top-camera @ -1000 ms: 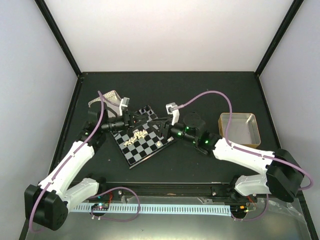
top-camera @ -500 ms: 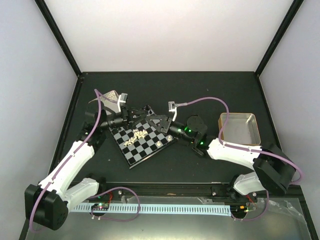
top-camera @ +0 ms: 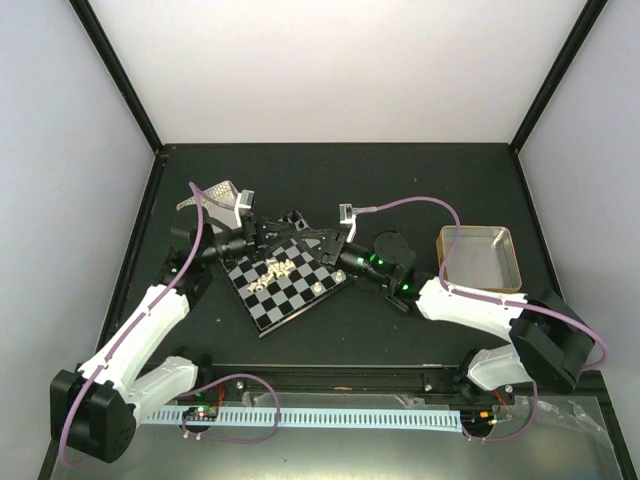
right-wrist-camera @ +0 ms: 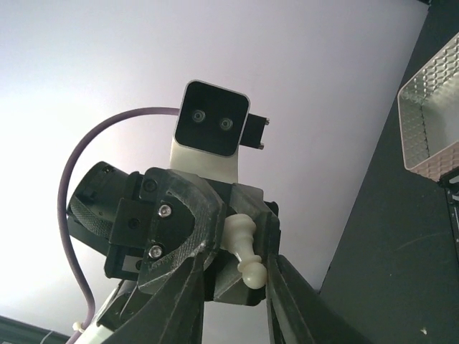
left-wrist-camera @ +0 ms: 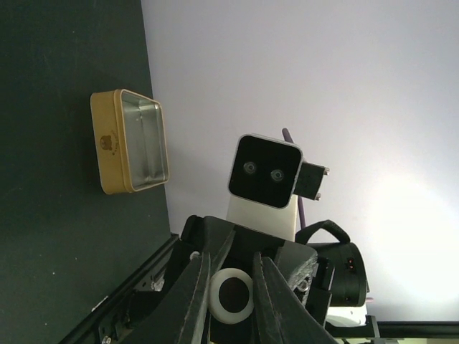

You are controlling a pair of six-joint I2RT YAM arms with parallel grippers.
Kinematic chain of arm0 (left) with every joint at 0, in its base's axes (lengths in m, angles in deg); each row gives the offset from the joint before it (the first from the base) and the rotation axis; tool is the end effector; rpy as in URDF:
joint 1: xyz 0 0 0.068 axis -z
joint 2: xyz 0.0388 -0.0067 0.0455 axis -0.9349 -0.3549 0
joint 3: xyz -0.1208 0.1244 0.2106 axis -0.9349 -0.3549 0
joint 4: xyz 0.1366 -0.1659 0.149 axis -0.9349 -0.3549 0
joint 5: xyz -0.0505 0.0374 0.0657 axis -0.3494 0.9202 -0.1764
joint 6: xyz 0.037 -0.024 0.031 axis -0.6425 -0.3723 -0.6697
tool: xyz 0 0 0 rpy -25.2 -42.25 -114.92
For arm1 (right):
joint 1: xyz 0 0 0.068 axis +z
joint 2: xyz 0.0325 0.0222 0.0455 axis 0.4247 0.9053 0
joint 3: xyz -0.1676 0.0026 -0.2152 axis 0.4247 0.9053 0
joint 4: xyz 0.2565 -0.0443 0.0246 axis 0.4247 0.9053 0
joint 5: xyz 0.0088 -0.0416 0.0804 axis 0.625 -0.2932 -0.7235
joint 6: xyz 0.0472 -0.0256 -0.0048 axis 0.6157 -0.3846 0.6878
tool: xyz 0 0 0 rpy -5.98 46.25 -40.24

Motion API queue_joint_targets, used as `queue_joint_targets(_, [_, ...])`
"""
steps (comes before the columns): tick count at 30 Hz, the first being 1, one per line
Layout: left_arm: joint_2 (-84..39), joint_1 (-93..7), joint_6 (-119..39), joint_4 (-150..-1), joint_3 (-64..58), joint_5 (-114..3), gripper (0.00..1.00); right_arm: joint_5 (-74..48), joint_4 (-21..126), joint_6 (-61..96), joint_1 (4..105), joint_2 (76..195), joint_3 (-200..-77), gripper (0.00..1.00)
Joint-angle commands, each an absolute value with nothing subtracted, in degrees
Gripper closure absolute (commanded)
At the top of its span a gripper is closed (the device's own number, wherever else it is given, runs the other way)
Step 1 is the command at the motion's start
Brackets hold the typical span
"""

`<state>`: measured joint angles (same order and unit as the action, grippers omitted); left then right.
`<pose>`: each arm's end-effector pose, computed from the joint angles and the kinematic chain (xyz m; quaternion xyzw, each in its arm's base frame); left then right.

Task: Set up the chess pieces on the board
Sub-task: Place the chess piece on the chessboard.

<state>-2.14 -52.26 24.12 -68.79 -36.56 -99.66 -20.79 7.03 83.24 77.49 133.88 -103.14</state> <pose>0.1981 -0.0899 0.3067 -0.0727 0.7304 -0.6572 0.1711 0.1798 0.2489 0.2768 0.0173 0.6711 0.6953 0.2568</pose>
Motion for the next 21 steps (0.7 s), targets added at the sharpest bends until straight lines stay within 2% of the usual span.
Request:
queue_joint_targets(1, [-1.8, -52.2, 22.2, -69.5, -36.5, -98.7, 0.99, -17.6, 8.4, 83.5, 77.3, 130.9, -102.9, 0.74])
queue_joint_targets(4, [-2.2, -52.2, 22.0, -69.5, -36.6, -98.8, 0.98, -17.5, 9.7, 83.8, 77.2, 130.7, -103.2, 0.79])
queue_joint_targets(14, [-2.7, -52.2, 24.0, -67.5, -37.2, -99.5, 0.99, -20.9, 7.9, 84.4, 77.1, 133.6, -105.7, 0.79])
queue_joint_targets(21, [-2.4, -52.2, 29.9, -62.0, -39.7, -100.7, 0.98, -21.0, 6.6, 84.4, 77.1, 136.1, -107.6, 0.83])
